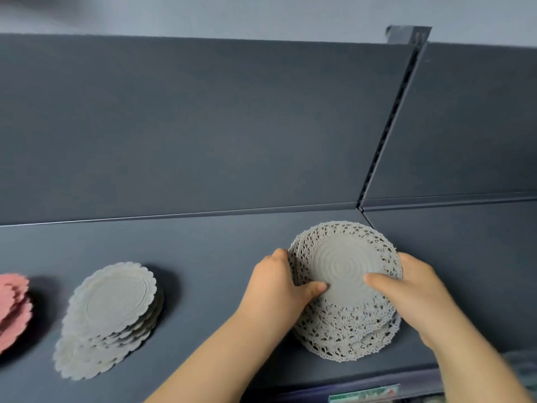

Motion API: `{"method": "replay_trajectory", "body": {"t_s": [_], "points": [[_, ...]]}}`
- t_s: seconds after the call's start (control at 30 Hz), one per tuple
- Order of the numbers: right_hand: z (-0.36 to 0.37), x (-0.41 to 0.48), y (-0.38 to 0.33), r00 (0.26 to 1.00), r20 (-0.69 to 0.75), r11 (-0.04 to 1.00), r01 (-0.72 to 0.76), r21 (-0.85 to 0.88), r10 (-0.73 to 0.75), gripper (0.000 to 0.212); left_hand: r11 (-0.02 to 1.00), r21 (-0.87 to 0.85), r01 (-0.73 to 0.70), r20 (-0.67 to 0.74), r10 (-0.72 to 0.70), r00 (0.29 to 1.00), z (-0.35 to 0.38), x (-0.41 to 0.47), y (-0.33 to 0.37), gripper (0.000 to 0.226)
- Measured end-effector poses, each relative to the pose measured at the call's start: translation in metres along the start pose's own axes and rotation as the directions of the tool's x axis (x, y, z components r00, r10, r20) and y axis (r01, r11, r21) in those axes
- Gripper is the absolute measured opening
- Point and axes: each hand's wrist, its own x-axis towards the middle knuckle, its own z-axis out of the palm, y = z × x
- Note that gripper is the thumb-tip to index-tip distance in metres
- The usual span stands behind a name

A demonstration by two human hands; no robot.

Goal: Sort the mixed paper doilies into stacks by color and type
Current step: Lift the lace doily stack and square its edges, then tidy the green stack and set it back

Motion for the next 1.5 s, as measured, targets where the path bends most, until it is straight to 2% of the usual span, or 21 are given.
{"method": "replay_trajectory", "body": {"t_s": [0.13, 0.3, 0.37, 0.43, 0.5, 0.57, 0.63, 0.8, 0.9, 0.97, 1.03, 1.13, 1.23, 1.33, 1.4, 1.5], "points": [[-0.005, 0.004, 0.016, 0.994, -0.012, 0.982, -0.113, -0.149, 0.112, 0.012, 0.987, 0.154, -0.036, 0.109, 0.019, 0.994, 0.013, 0.001, 0.014, 0.047], [0.002, 0.004, 0.014, 0.996, -0.043, 0.922, -0.09, -0.377, 0.08, 0.017, 0.945, 0.321, -0.058, 0.129, 0.017, 0.991, 0.015, 0.006, 0.015, 0.059], [0.006, 0.002, 0.01, 0.996, -0.059, 0.883, -0.091, -0.46, 0.071, 0.021, 0.916, 0.366, -0.167, 0.048, 0.161, 0.986, 0.018, 0.003, 0.013, 0.078], [0.01, -0.001, 0.007, 0.995, -0.081, 0.844, -0.098, -0.528, 0.065, 0.024, 0.862, 0.406, -0.302, -0.036, 0.346, 0.938, 0.022, 0.0, 0.014, 0.086], [0.013, -0.003, 0.006, 0.992, -0.11, 0.816, -0.109, -0.568, 0.055, 0.029, 0.827, 0.426, -0.366, -0.023, 0.414, 0.91, 0.024, 0.001, 0.014, 0.069], [0.015, -0.005, 0.006, 0.989, -0.146, 0.795, -0.115, -0.596, 0.033, 0.039, 0.83, 0.416, -0.371, 0.041, 0.39, 0.92, 0.026, 0.005, 0.01, 0.048], [0.018, -0.008, 0.009, 0.981, -0.192, 0.759, -0.112, -0.641, -0.017, 0.052, 0.83, 0.419, -0.368, 0.063, 0.377, 0.924, 0.026, 0.006, 0.006, 0.038], [0.029, -0.02, 0.013, 0.926, -0.218, 0.631, 0.027, -0.775, -0.308, 0.071, 0.767, 0.51, -0.389, 0.064, 0.418, 0.906, 0.036, -0.006, 0.005, 0.026], [0.024, -0.022, 0.017, 0.915, -0.172, 0.625, 0.105, -0.773, -0.366, 0.072, 0.793, 0.447, -0.413, 0.046, 0.442, 0.896, 0.029, -0.015, 0.001, 0.031], [0.014, -0.018, 0.021, 0.936, -0.083, 0.66, 0.176, -0.73, -0.341, 0.062, 0.804, 0.449, -0.391, 0.004, 0.435, 0.9, 0.019, -0.026, 0.004, 0.029], [0.007, -0.018, 0.021, 0.941, 0.01, 0.69, 0.255, -0.678, -0.338, 0.048, 0.78, 0.52, -0.347, -0.049, 0.433, 0.9, 0.009, -0.041, 0.011, 0.022], [0.009, -0.031, 0.015, 0.912, 0.08, 0.709, 0.366, -0.603, -0.403, 0.039, 0.766, 0.554, -0.327, -0.082, 0.441, 0.893, 0.004, -0.068, 0.019, 0.013], [0.02, -0.053, 0.004, 0.878, 0.175, 0.746, 0.472, -0.471, -0.445, 0.037, 0.757, 0.582, -0.298, -0.125, 0.445, 0.887, -0.006, -0.091, 0.018, 0.021], [0.031, -0.074, -0.003, 0.827, 0.271, 0.723, 0.562, -0.402, -0.492, 0.037, 0.76, 0.594, -0.265, -0.17, 0.44, 0.882, -0.018, -0.112, 0.008, 0.023], [0.037, -0.087, -0.005, 0.804, 0.306, 0.709, 0.594, -0.38, -0.51, 0.037, 0.78, 0.577, -0.243, -0.203, 0.425, 0.882, -0.026, -0.125, -0.002, 0.025], [0.048, -0.104, -0.011, 0.806, 0.299, 0.718, 0.591, -0.367, -0.511, 0.037, 0.792, 0.57, -0.22, -0.217, 0.403, 0.889, -0.041, -0.137, -0.02, 0.031]]}}
